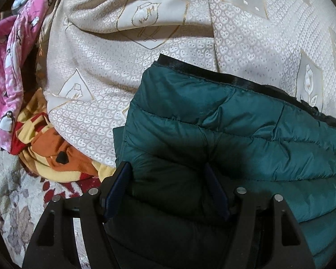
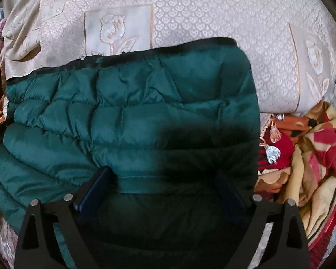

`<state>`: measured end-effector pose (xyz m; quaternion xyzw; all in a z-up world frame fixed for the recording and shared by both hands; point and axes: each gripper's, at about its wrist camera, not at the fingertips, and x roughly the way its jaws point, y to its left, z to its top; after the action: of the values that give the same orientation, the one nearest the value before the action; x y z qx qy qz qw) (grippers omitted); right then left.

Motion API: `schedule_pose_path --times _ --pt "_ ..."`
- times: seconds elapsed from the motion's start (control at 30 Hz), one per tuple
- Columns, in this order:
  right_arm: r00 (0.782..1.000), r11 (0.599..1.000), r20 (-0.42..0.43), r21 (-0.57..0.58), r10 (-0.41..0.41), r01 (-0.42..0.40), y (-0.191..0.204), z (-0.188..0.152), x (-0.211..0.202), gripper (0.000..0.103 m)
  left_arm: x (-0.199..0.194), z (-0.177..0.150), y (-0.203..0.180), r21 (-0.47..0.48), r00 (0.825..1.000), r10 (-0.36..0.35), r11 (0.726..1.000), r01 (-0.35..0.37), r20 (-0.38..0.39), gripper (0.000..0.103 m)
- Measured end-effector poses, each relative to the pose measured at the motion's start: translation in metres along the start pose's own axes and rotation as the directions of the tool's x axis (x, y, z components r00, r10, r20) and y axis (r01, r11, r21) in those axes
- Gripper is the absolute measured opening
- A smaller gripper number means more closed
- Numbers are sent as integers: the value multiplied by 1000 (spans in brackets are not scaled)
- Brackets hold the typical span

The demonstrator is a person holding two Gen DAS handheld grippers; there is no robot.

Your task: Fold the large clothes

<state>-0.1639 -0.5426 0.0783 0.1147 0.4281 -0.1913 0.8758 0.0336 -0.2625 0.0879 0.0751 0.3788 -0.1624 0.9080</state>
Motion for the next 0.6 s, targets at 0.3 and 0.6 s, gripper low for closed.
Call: schedule_pose_path --times 0.3,0.6 --pt "999 1000 36 -27 0 1 10 -9 -35 96 0 -4 3 -8 1000 -13 1000 13 23 48" --pt "1000 1000 2 -5 -21 21 4 -14 -22 103 -14 -2 11 -29 998 -61 998 60 -12 48"
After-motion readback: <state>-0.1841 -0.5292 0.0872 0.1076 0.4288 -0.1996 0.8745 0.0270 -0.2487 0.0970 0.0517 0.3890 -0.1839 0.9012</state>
